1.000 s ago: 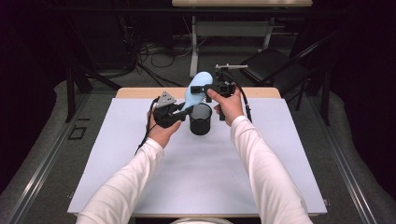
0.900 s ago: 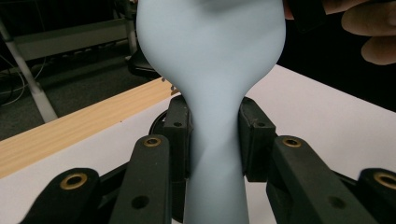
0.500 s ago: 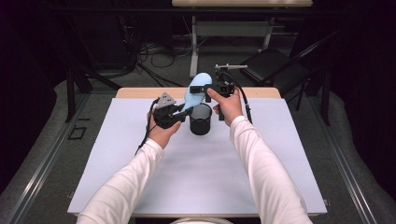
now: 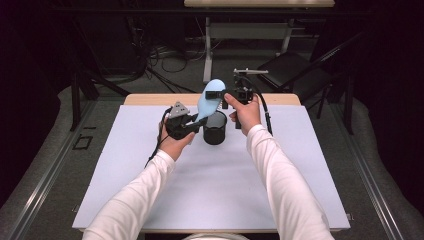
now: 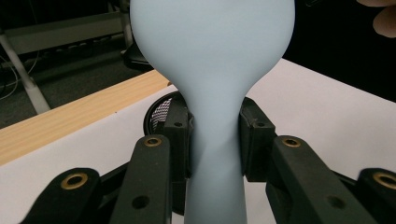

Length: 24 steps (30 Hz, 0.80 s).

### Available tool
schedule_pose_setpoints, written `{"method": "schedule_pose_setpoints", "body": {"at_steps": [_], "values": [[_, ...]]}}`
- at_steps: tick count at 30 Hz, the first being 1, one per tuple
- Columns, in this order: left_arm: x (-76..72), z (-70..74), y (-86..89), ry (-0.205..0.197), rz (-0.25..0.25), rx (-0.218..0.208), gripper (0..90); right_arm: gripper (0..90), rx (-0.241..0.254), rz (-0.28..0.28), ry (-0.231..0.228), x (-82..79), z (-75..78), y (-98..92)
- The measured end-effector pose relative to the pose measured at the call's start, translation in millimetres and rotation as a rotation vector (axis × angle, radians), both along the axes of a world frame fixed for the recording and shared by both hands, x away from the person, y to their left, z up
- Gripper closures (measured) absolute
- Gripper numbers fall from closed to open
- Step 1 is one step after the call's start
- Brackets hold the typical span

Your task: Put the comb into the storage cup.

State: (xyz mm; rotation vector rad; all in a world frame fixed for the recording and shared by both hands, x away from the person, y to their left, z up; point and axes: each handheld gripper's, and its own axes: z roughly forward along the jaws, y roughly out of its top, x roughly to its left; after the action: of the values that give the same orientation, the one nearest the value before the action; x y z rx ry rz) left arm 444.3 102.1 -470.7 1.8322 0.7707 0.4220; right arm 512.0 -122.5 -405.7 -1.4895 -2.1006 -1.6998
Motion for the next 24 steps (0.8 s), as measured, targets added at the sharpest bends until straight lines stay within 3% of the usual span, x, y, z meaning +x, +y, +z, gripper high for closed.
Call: {"method": "schedule_pose_setpoints", "body": {"at_steps": [16,18,19,24], "values": [[-0.6,0.5,0.5,-0.002,-0.005,0.01,69.5,39.7,-0.023,0.01,0.016,-0.7,-1.1,0.6],[-0.6,0.5,0.6,-0.003,-0.005,0.01,69.5,41.6,-0.012,0.013,0.033,-0.5,-1.2,0.1],[-0.7,0.5,0.9,-0.005,-0.004,0.01,69.5,43.4,0.021,0.027,0.047,-0.1,-1.2,-0.9],[-0.8,0.6,1.1,-0.006,-0.006,0.011,69.6,43.8,0.033,0.026,0.053,-0.2,-0.7,-2.1]]}}
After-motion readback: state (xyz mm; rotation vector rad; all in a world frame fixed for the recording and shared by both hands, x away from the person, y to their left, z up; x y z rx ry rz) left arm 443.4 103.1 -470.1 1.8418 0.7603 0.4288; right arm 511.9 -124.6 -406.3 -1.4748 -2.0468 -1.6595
